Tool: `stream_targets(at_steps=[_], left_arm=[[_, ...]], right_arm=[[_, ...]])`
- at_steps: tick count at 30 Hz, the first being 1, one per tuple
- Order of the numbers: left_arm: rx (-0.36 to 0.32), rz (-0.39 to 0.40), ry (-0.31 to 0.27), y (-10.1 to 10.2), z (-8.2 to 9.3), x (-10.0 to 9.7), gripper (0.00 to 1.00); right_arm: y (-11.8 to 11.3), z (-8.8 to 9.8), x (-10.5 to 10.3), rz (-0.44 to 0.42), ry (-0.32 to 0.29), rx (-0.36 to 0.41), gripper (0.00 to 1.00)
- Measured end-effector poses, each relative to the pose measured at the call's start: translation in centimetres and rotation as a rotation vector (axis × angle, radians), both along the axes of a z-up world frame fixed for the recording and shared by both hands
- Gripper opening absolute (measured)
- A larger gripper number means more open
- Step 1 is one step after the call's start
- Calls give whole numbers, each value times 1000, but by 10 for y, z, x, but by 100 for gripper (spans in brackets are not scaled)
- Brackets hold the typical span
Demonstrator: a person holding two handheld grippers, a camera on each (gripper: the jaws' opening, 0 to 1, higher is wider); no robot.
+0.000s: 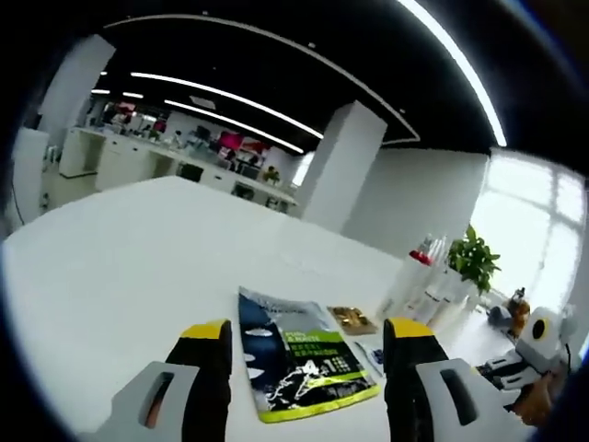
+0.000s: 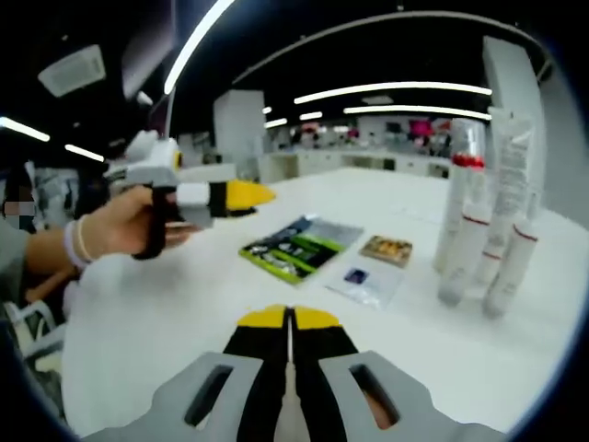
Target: Arrange the skincare products in the storage area until every visible bottle or jar stands upright without overlapping.
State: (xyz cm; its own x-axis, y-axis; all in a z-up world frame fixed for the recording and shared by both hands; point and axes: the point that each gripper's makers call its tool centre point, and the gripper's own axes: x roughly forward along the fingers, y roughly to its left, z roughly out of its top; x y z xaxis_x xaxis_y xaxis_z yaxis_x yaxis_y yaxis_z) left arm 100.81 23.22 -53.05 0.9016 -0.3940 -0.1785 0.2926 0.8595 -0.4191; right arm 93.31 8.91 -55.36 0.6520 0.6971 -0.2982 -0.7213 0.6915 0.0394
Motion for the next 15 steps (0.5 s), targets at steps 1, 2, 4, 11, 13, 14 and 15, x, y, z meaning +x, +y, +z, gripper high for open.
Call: stream_targets(at_steps=[1, 2, 4, 11, 13, 14, 15], left_arm=[[10, -2, -16, -1, 3, -1, 70], [10, -8, -22, -2, 4, -1, 70], [11, -18, -47, -4, 9, -2, 70], [37, -27, -76, -8, 12, -3, 71], [45, -34, -101, -13, 15, -4, 73], [45, -37, -109, -15, 16, -4, 73], [48, -44, -118, -19, 18, -4, 74]], right_arm=[[-2, 2, 2, -10, -11, 15, 5], [-4, 4, 5, -25, -19, 25, 9], [-7, 6, 8, -42, -33, 33, 16], [-11, 8, 12, -76, -46, 47, 30], [-10, 5, 12, -74, -48, 26, 33], [-9, 5, 11, -72, -48, 23, 35], [-8, 4, 10, -68, -47, 17, 35]])
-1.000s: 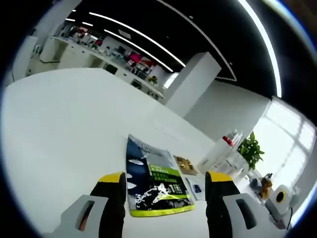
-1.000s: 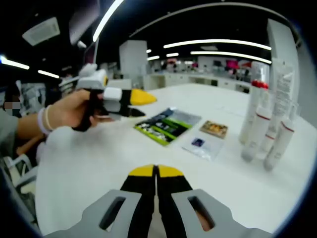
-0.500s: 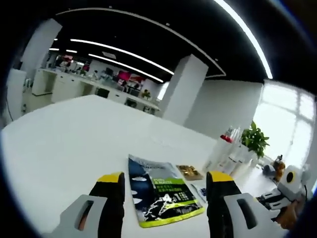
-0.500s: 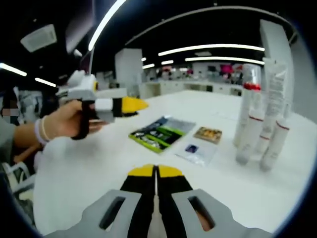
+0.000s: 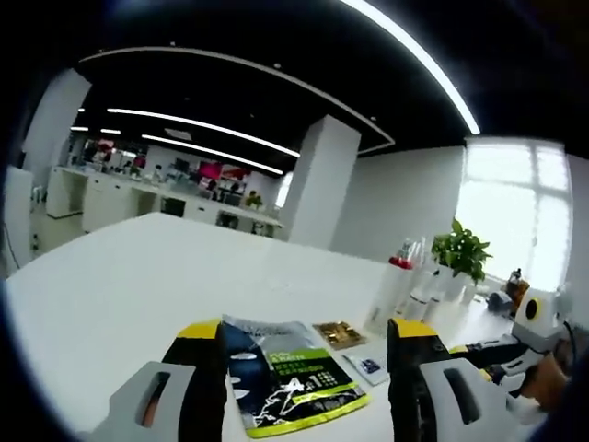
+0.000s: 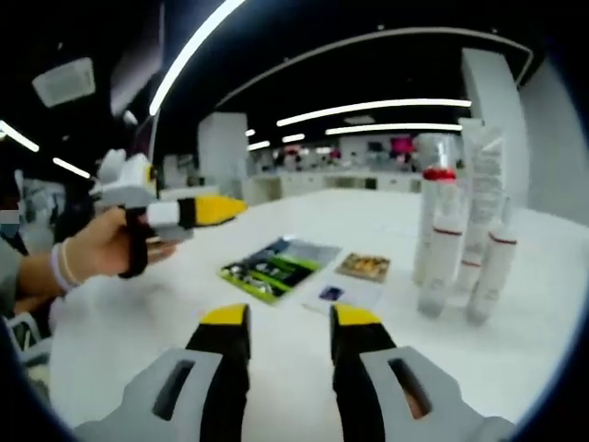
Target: Arrange the skincare products in the storage area until every visible bottle or jar stands upright without overlapping.
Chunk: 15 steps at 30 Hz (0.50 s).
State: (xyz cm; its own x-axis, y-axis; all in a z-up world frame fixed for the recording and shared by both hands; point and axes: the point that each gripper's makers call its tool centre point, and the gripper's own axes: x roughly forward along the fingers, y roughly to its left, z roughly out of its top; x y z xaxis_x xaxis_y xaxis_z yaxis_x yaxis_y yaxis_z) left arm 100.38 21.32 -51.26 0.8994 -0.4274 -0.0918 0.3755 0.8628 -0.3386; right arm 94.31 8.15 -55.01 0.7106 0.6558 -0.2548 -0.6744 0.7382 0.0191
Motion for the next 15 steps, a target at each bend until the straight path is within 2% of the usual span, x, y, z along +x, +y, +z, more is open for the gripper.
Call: stream_targets(at_steps=[5, 10, 15], left_arm=[[23, -48, -36, -15, 8, -8, 78], [48, -72, -33, -15, 14, -20, 83], [95, -90, -80, -8, 34, -40, 89]], right_arm=[[8, -2, -4, 24, -2, -12, 38], [1, -4, 3, -10, -9, -30, 40], [-12, 2, 14, -49, -7, -5, 52]])
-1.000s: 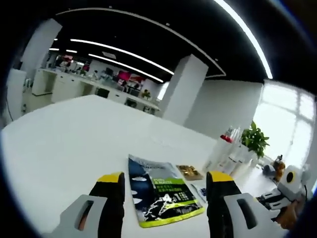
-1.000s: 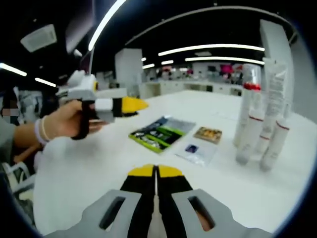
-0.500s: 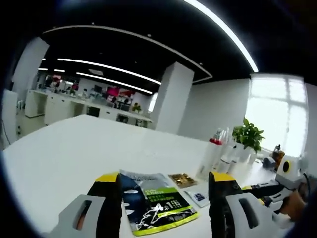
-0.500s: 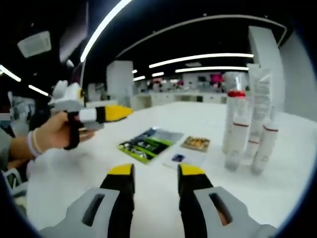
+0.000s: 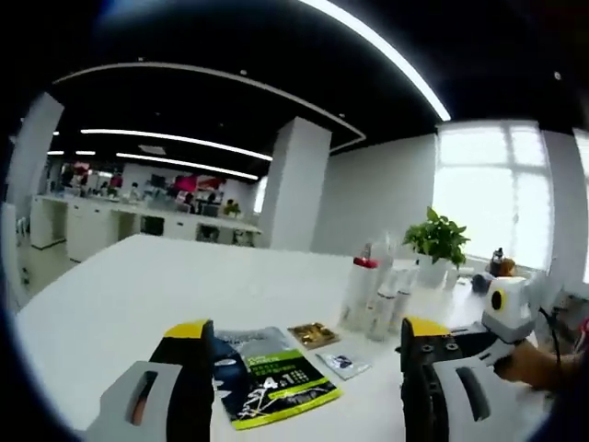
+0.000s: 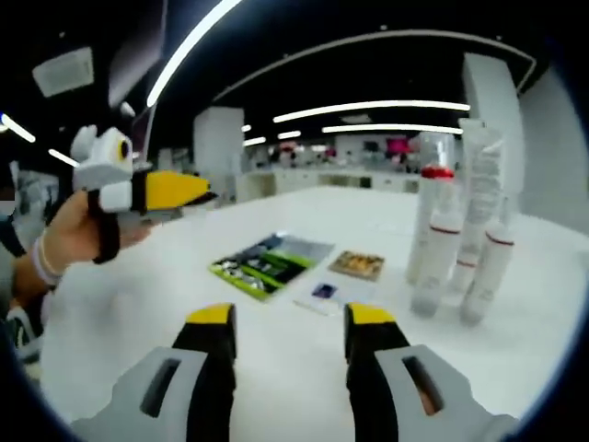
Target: Arrange the skincare products in the storage area until every visible bottle or jar stands upright without overlapping.
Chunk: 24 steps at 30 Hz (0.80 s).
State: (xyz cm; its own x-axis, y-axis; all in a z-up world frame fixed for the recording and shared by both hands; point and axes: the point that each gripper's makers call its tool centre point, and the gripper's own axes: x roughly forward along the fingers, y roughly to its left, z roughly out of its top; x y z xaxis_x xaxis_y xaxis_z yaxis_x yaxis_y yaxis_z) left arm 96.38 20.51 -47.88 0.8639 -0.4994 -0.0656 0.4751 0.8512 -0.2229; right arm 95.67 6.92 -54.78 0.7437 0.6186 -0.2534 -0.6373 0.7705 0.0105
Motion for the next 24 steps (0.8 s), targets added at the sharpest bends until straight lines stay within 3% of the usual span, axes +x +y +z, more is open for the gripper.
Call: stream_targets(at_steps=[7, 10, 14, 18, 22, 24], left_arm=[[-30, 3, -17, 16, 28, -31, 96], [-10, 2, -20, 21, 30, -43, 98], [21, 10, -17, 28, 31, -58, 100], [32, -9, 8, 33, 29, -75, 100], [37, -10, 14, 37, 28, -87, 100], [44, -8, 12, 39, 29, -93, 100]], right_arm=[[-8, 15, -22, 31, -14, 13, 68], [-13, 23, -33, 29, -36, 14, 72], [-25, 35, -50, 26, -67, 17, 85], [-44, 48, -69, 30, -133, -30, 96], [-59, 58, -86, 18, -141, -16, 100], [-66, 63, -95, 13, -127, 27, 100]])
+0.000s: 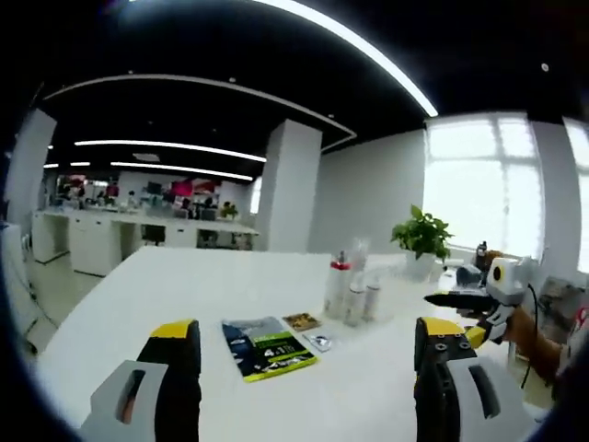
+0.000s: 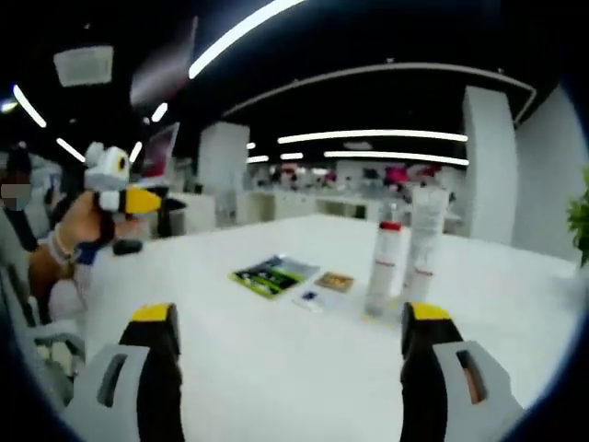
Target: Arrange the skincare products in the storage area until every visible bottle or jar stands upright without overlapping.
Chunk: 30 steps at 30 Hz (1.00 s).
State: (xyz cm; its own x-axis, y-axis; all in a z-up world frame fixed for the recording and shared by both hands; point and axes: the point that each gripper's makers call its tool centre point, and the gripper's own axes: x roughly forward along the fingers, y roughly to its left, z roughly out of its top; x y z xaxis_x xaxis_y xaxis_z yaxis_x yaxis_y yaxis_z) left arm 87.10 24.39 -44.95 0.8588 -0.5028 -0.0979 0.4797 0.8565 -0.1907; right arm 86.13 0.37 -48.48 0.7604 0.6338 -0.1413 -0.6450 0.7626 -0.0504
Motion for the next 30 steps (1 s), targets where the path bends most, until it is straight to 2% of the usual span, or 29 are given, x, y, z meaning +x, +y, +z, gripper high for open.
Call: stream_targets(at_steps=[5, 12, 15, 18, 23, 27, 30], left_arm=[[35, -5, -4, 1, 7, -11, 100], [140, 12, -30, 9, 16, -34, 100], [142, 18, -44, 14, 19, -41, 100], [114, 54, -60, 28, 25, -48, 100], [108, 118, -68, 50, 28, -55, 100], [123, 158, -69, 65, 27, -59, 99], [108, 172, -61, 73, 24, -64, 99]], right_arm=[[-15, 8, -20, 18, 25, 51, 100], [-49, 27, -44, -35, -12, 71, 100], [-65, 37, -53, -68, -29, 76, 100], [-74, 46, -61, -86, -43, 77, 100], [-80, 56, -72, -107, -69, 71, 100], [-82, 58, -78, -122, -79, 54, 100], [-82, 57, -82, -132, -85, 47, 100]])
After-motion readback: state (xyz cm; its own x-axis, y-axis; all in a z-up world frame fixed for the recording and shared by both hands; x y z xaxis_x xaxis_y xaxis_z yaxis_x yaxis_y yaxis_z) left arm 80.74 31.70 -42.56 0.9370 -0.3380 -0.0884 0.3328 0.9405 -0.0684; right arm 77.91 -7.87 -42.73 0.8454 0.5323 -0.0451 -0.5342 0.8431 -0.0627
